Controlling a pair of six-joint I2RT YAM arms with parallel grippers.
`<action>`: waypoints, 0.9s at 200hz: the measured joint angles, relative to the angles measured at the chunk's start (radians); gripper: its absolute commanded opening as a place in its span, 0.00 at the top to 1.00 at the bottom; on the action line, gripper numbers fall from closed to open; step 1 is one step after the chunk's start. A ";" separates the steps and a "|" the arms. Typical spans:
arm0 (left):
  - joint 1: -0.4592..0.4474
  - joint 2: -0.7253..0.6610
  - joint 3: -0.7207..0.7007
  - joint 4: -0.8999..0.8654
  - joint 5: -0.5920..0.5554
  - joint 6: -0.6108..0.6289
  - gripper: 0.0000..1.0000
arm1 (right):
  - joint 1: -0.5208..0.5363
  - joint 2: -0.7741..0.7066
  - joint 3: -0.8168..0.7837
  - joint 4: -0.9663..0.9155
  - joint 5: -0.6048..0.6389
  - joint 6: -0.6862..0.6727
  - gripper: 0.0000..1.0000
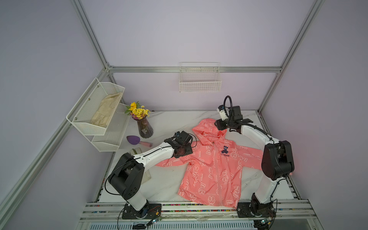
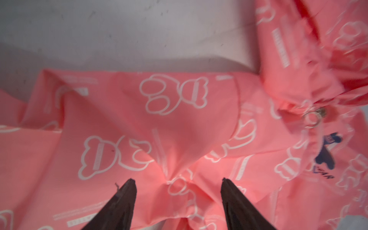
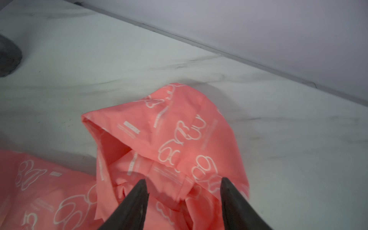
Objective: Unzip the jacket
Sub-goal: Flatten out the jacket at the center of the board.
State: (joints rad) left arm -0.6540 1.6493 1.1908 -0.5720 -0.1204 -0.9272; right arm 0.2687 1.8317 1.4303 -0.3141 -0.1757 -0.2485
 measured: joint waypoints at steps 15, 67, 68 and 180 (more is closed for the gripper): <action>0.008 0.028 0.083 0.002 0.002 0.003 0.30 | 0.054 0.019 -0.005 0.025 0.002 -0.066 0.40; 0.039 0.097 0.133 0.001 0.030 -0.019 0.35 | 0.116 0.198 0.043 0.017 0.085 -0.195 0.36; 0.040 0.097 0.133 0.002 0.030 -0.020 0.35 | 0.116 0.201 0.043 0.015 0.089 -0.197 0.36; 0.076 0.120 -0.013 0.105 0.135 -0.112 0.53 | 0.158 0.398 0.201 0.101 0.479 -0.230 0.72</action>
State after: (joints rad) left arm -0.5777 1.7691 1.1782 -0.4671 0.0147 -1.0389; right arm 0.4263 2.2299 1.6314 -0.2134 0.3035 -0.4789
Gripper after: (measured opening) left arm 0.493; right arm 0.313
